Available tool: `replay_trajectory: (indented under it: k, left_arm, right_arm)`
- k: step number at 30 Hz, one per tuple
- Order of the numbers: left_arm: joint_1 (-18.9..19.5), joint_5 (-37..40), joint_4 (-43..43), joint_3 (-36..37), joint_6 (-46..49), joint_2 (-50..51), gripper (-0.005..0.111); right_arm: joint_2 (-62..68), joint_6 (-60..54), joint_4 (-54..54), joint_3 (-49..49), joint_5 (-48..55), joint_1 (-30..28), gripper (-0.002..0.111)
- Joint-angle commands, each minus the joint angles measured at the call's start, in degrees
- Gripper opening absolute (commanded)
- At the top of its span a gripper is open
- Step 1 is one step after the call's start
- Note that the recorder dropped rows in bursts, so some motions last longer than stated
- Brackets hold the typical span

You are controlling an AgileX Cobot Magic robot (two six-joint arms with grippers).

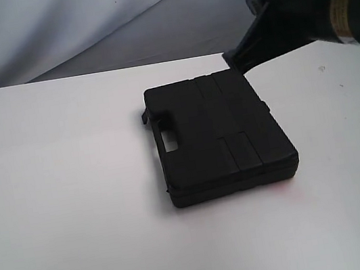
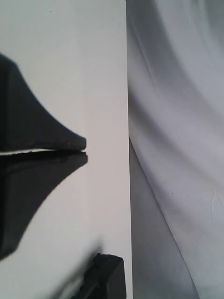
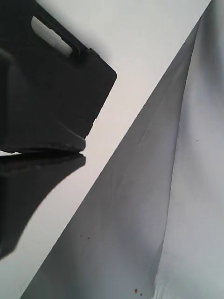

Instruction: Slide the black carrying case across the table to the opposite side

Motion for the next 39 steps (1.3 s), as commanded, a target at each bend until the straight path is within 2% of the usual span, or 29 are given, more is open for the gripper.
replay_trajectory:
  k: [1, 7, 11, 15, 18, 26, 27, 29, 32, 37, 39]
  left_arm:
    - [0.05, -0.64, 0.15, 0.28, -0.27, -0.14, 0.000]
    - [0.05, -0.64, 0.15, 0.28, -0.27, -0.14, 0.000]
    - [0.05, -0.64, 0.15, 0.28, -0.27, -0.14, 0.000]
    - [0.05, -0.64, 0.15, 0.28, -0.27, -0.14, 0.000]
    - [0.05, -0.64, 0.15, 0.28, -0.27, -0.14, 0.000]
    - [0.05, -0.64, 0.15, 0.28, -0.27, -0.14, 0.000]
    - [0.05, -0.64, 0.15, 0.28, -0.27, -0.14, 0.000]
    - [0.05, -0.64, 0.15, 0.28, -0.27, -0.14, 0.000]
    - [0.05, -0.64, 0.15, 0.28, -0.27, -0.14, 0.000]
    - [0.05, -0.64, 0.15, 0.28, -0.27, -0.14, 0.000]
    - [0.05, -0.64, 0.15, 0.28, -0.27, -0.14, 0.000]
  right_arm:
    - [-2.40, 3.21, -3.29, 1.94, -0.45, -1.26, 0.000]
    - [-2.26, 6.58, -3.92, 1.94, 0.67, -6.37, 0.000]
    - [-2.26, 15.98, -11.18, 1.94, 3.15, -10.81, 0.000]
    - [-2.72, 25.78, -17.64, 1.94, -7.94, -15.88, 0.000]
    - [-2.87, 31.42, -18.39, 1.94, -14.96, -18.43, 0.000]
    - [-2.87, 31.02, -17.29, 1.94, -15.90, -18.70, 0.000]
    - [-2.87, 27.80, -14.31, 1.94, -15.19, -18.70, 0.000]
    - [-2.87, 13.67, -4.43, 1.94, -13.24, -18.70, 0.000]
    - [-2.87, -12.22, 13.55, 1.94, -10.73, -18.81, 0.000]
    - [-2.87, -58.05, 48.91, 1.94, -12.48, -20.81, 0.000]
    - [-2.87, -69.18, 53.89, 1.94, -12.82, -20.81, 0.000]
